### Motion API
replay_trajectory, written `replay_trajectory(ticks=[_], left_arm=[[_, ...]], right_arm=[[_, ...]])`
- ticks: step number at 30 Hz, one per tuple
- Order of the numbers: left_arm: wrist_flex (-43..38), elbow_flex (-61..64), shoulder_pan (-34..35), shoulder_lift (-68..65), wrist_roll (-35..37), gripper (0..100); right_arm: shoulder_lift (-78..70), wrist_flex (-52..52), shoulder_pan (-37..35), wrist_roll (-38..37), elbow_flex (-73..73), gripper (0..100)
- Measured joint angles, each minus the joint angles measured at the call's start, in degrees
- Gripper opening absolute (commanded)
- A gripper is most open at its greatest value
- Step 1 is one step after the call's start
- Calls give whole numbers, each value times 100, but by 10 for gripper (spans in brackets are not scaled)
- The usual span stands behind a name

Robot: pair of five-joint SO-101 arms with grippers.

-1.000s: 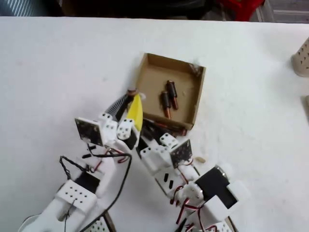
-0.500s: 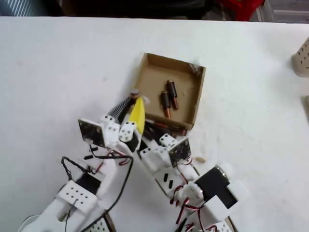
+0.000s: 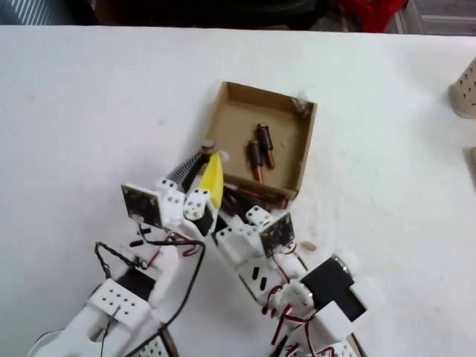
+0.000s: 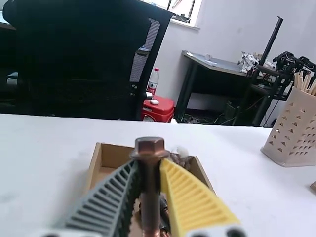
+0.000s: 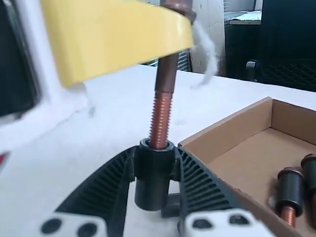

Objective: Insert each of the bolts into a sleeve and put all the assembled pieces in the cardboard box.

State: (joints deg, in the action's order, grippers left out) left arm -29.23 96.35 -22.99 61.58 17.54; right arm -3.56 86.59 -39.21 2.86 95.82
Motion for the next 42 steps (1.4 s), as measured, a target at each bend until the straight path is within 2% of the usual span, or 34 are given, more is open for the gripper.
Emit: replay_trajectory(ticks=[5, 12, 25, 32, 34, 39, 42], left_arm=[[62, 26, 0, 0, 0, 23], [774, 26, -193, 9, -308, 23], [1055, 26, -264, 9, -334, 23], [1688, 26, -273, 9, -334, 29], [1785, 26, -273, 9, -334, 71], [1881, 26, -264, 9, -325, 314], [2127, 26, -237, 35, -334, 399]], right_arm=[[0, 0, 0, 0, 0, 16], [0, 0, 105, 0, 0, 16], [0, -9, 343, 0, -62, 16], [0, -9, 527, -9, -114, 16], [0, -9, 527, -9, -114, 16], [-9, -9, 563, -18, -114, 16], [-9, -9, 624, -18, -114, 16]])
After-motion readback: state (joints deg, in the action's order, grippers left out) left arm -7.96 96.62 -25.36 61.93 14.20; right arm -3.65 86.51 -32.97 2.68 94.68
